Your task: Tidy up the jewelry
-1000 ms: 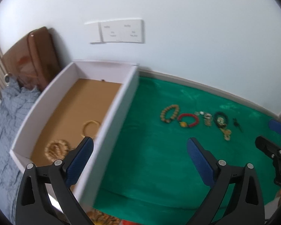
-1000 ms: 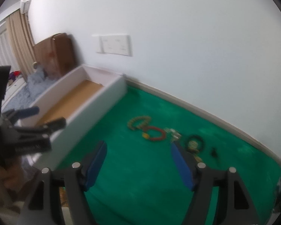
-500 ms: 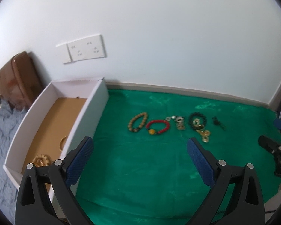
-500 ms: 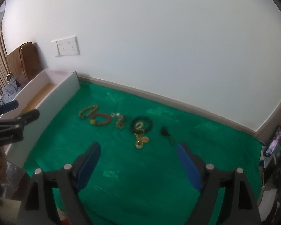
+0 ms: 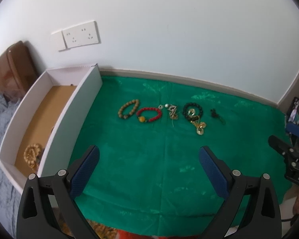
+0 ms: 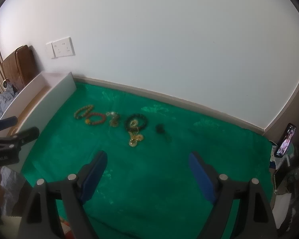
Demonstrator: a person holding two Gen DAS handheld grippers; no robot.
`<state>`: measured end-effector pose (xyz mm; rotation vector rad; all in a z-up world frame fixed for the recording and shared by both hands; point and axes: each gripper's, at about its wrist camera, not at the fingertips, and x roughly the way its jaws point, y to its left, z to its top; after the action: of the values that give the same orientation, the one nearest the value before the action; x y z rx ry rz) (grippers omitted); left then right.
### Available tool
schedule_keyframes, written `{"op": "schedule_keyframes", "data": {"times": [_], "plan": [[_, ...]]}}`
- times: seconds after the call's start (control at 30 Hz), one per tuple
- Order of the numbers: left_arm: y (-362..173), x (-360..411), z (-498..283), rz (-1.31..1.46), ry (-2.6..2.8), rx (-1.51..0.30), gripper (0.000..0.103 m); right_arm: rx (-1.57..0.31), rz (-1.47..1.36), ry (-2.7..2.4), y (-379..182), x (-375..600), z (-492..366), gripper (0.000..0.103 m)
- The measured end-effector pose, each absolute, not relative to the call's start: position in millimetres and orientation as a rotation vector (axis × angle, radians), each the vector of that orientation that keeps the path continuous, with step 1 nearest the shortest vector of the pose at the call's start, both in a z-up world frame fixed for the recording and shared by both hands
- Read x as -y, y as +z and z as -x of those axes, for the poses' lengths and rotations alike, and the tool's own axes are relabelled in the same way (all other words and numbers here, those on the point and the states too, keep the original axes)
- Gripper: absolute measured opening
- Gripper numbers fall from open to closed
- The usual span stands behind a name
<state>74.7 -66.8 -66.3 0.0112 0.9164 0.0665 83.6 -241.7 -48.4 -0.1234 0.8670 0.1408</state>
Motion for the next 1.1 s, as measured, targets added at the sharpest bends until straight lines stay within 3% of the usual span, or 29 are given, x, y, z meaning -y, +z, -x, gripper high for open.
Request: {"op": "schedule_keyframes", "data": {"times": [0.53, 1.1], "plan": [[-60.5, 90.7, -64.0, -0.076, 0.073, -0.881, 0.1, -0.837, 0.15, 0.183, -43.7, 244.7, -71.1, 0.085], [-63.9, 17.3, -119.8, -0.021, -0.101, -0.872, 0.1, -0.836, 0.009, 0.096, -49.3, 214.7, -106.1, 0.085]]}}
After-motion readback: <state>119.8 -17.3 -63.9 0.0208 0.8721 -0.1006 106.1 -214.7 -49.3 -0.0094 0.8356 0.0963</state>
